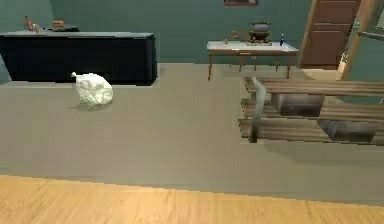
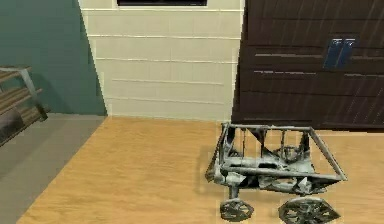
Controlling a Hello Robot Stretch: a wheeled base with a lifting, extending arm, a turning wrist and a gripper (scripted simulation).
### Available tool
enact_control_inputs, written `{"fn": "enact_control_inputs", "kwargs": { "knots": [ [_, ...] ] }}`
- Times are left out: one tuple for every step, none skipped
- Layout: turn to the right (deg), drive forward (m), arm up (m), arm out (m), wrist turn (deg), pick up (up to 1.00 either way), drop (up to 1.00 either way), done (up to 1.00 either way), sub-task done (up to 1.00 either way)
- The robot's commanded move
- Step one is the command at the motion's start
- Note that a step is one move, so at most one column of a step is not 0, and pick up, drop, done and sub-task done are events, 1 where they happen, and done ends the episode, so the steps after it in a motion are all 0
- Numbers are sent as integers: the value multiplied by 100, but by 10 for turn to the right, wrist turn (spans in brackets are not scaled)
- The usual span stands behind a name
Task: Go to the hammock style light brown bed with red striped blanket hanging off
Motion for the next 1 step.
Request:
{"fn": "enact_control_inputs", "kwargs": {
  "knots": [
    [0, 100, 0, 0, 0, 0, 0, 0, 0]
  ]
}}
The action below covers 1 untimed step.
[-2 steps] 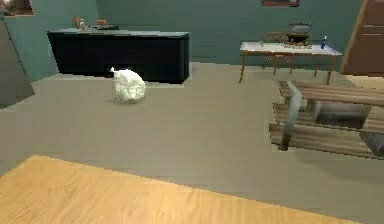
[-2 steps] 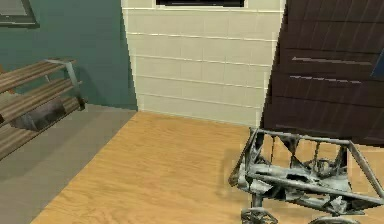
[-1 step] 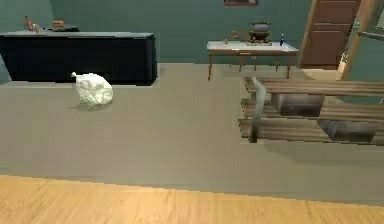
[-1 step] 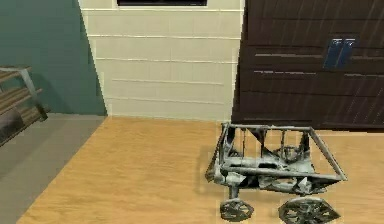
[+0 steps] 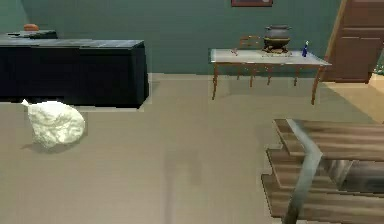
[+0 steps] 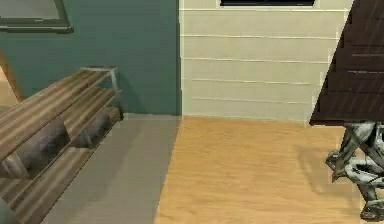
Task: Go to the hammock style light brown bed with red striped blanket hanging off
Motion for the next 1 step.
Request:
{"fn": "enact_control_inputs", "kwargs": {
  "knots": [
    [0, 80, 0, 0, 0, 0, 0, 0, 0]
  ]
}}
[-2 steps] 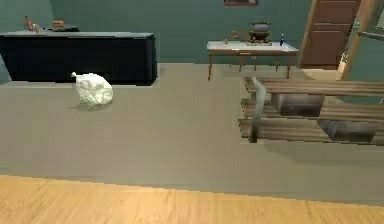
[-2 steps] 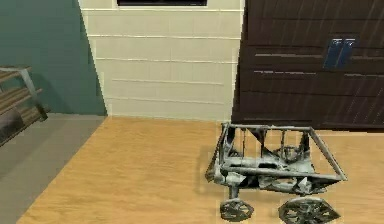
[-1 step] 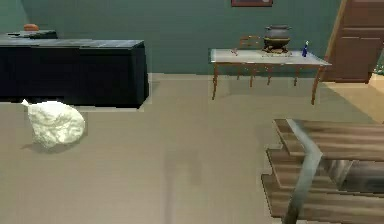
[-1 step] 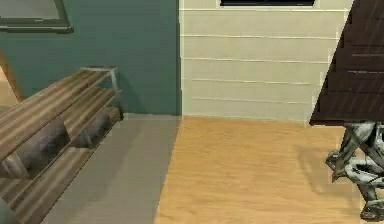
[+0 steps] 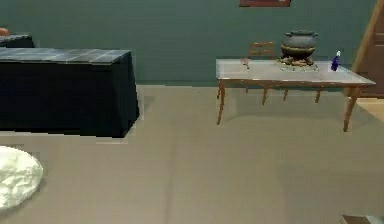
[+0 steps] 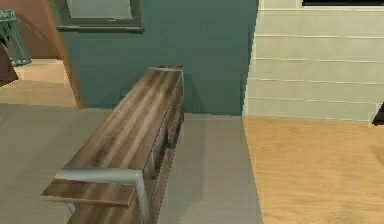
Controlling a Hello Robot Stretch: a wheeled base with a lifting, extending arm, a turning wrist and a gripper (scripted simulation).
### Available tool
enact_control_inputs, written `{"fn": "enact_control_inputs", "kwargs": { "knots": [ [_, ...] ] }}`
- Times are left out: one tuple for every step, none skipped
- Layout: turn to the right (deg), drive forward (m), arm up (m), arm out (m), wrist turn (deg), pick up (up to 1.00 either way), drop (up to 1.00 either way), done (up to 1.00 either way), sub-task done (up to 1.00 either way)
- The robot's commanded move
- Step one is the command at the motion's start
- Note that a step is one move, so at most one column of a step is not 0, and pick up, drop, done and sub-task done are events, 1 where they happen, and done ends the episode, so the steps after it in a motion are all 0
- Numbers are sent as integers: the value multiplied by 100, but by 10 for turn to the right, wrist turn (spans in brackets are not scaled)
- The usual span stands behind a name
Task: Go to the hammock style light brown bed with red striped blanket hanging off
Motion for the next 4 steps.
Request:
{"fn": "enact_control_inputs", "kwargs": {
  "knots": [
    [60, 0, 0, 0, 0, 0, 0, 0, 0],
    [0, 85, 0, 0, 0, 0, 0, 0, 0],
    [450, 0, 0, 0, 0, 0, 0, 0, 0],
    [0, 30, 0, 0, 0, 0, 0, 0, 0]
  ]
}}
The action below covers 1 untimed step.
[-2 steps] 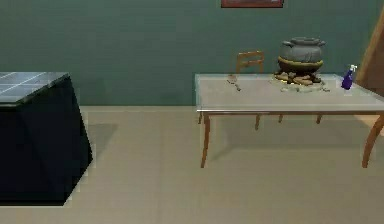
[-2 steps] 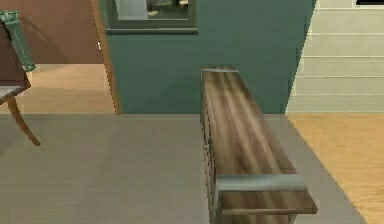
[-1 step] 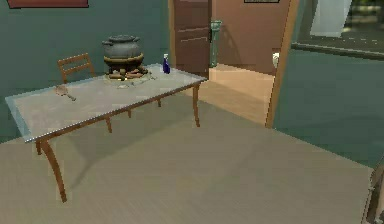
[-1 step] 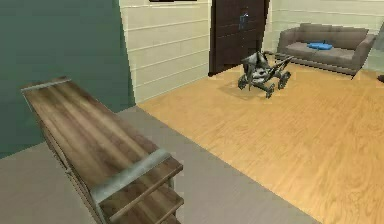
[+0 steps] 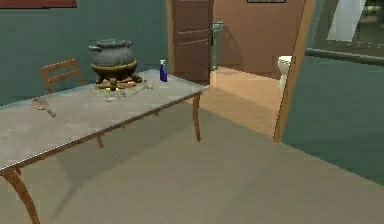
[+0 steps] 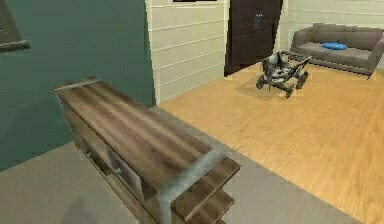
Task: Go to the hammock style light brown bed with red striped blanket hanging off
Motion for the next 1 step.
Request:
{"fn": "enact_control_inputs", "kwargs": {
  "knots": [
    [0, 20, 0, 0, 0, 0, 0, 0, 0]
  ]
}}
